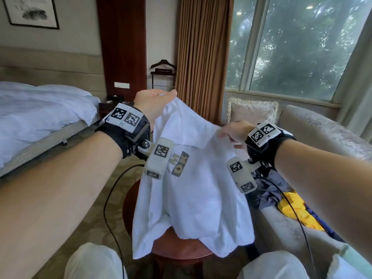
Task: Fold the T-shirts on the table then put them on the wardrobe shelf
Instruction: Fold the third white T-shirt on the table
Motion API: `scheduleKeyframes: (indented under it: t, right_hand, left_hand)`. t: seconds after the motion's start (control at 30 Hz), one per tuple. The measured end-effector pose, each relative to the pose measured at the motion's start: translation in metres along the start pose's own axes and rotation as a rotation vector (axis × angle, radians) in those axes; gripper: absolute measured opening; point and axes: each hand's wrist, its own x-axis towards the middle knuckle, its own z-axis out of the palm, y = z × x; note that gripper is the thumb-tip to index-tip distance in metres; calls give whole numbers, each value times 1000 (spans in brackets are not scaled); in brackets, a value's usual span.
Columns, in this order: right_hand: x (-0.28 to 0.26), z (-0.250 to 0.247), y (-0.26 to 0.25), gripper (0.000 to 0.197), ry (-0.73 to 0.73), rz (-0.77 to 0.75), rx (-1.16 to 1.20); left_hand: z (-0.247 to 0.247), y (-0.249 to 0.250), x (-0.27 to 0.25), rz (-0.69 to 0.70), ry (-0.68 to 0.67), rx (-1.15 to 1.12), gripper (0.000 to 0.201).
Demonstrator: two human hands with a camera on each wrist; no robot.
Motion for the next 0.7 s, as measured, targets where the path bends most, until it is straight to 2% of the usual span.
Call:
scheduleKeyframes:
  t: [0.1, 0.2, 0.33, 0.37, 0.43, 0.47, 0.53, 0.6, 0.63, 0.67, 0.7]
  right_hand:
    - [-22, 8, -11, 29, -248, -100, -41]
    - [-29, 19, -15, 32, -454, -134, 62]
    - [-29, 26, -18, 44, -563, -192, 69]
    - [-31, 29, -19, 44, -533, -212, 27]
    - [-24, 35, -20, 67, -364, -237, -64]
    - [-18, 36, -20, 70, -287, -231, -53]
    - [-13, 34, -22, 51, -191, -208, 45]
    - [-5, 28, -25, 48, -143, -168, 160]
    - [-4, 26, -27, 52, -128, -159, 206]
    - [0, 25, -27, 56, -105, -158, 241]
    - [2, 22, -27, 61, -76, -155, 258]
  left_hand:
    - [13, 7, -3, -8, -11, -43, 27]
    - [24, 11, -8, -7, -29, -74, 31]
    - [32, 8, -15, -43, -162, -186, 23]
    - [33, 6, -16, -56, -189, -207, 21]
    - [33, 1, -18, -76, -239, -302, 23]
    - [34, -2, -18, -87, -270, -359, 30]
    - [33, -13, -16, -115, -350, -366, 59]
    - [32, -25, -18, -155, -450, -152, 88]
    - [33, -31, -21, -134, -501, 28, 92]
    - [35, -38, -23, -91, -547, 206, 86]
    - [37, -44, -24, -55, -565, 353, 69]
